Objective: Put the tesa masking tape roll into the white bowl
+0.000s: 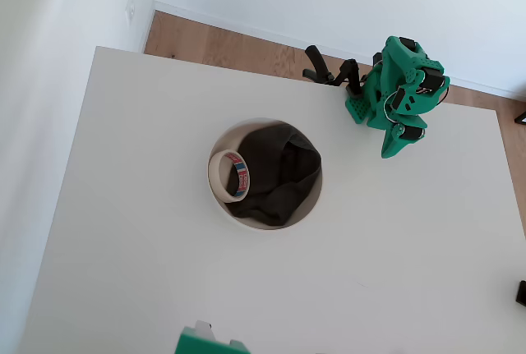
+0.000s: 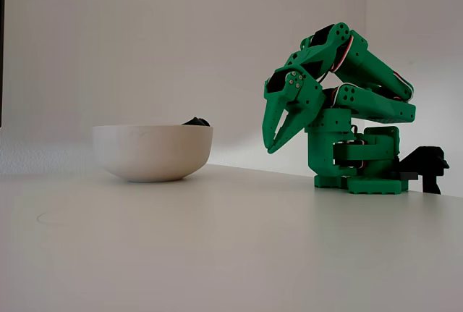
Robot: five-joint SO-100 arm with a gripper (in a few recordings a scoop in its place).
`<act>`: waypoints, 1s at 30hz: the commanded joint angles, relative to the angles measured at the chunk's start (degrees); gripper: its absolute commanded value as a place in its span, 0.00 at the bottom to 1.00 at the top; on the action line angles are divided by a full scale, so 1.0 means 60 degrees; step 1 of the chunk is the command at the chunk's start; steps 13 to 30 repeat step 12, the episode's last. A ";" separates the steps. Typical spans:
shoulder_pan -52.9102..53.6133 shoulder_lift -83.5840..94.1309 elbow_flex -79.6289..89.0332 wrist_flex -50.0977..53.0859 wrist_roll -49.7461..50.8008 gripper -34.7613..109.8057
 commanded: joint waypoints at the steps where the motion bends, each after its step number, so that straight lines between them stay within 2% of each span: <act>1: 0.0161 0.0059 -0.0117 0.0103 0.0044 0.20; 30: 0.0161 0.0059 -0.0117 0.0103 0.0044 0.19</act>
